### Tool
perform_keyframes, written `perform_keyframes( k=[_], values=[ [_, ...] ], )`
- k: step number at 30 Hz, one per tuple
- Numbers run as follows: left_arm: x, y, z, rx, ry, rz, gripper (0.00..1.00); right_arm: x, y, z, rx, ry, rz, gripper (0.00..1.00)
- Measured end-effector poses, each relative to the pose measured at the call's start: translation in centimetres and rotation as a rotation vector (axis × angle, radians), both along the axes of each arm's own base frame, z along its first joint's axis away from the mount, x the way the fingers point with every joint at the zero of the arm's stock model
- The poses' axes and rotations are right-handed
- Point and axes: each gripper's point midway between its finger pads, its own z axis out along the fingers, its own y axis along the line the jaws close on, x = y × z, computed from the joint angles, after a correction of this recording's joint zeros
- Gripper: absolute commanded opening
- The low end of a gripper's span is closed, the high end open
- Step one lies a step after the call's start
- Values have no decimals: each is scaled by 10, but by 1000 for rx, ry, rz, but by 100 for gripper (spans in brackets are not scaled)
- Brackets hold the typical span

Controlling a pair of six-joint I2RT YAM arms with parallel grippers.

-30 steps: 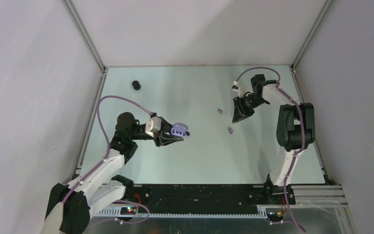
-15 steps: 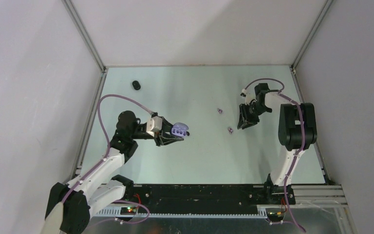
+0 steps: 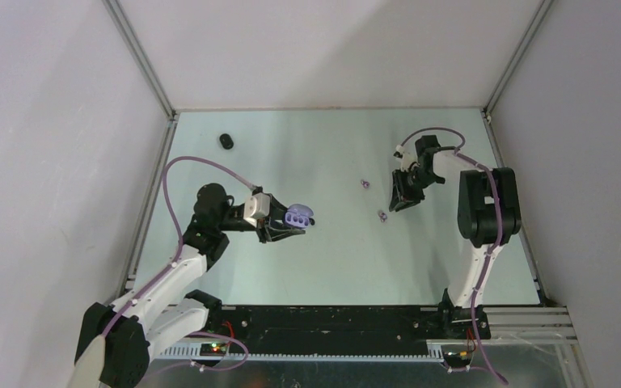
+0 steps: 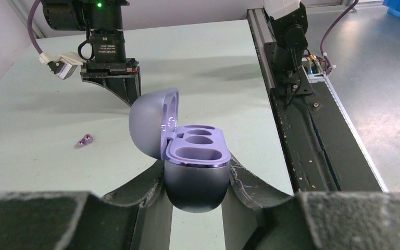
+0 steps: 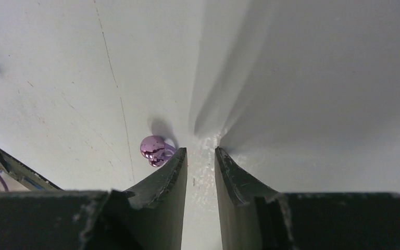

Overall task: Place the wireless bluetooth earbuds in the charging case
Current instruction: Adjust the earbud at the center of the board.

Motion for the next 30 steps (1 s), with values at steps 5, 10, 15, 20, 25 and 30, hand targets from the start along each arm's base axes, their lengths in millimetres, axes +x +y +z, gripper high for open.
perform_keyframes(
  k=[5, 10, 15, 20, 25, 30],
  values=[
    [0, 0, -1, 2, -3, 0, 0, -1, 11, 0, -31, -12, 39, 27],
    [0, 0, -2, 6, -2, -1, 0, -4, 17, -1, -35, -12, 59, 26],
    [1, 0, 2, 5, -12, -1, 0, -3, 16, -1, -32, -11, 55, 26],
    [1, 0, 2, 6, -14, -1, 0, -5, 16, -1, -20, -2, 54, 27],
    [1, 0, 1, 9, -15, -1, 0, -9, 20, -1, 9, 21, 61, 27],
    [1, 0, 0, 11, -15, -1, 0, -12, 22, -1, 15, 34, 65, 27]
  ],
)
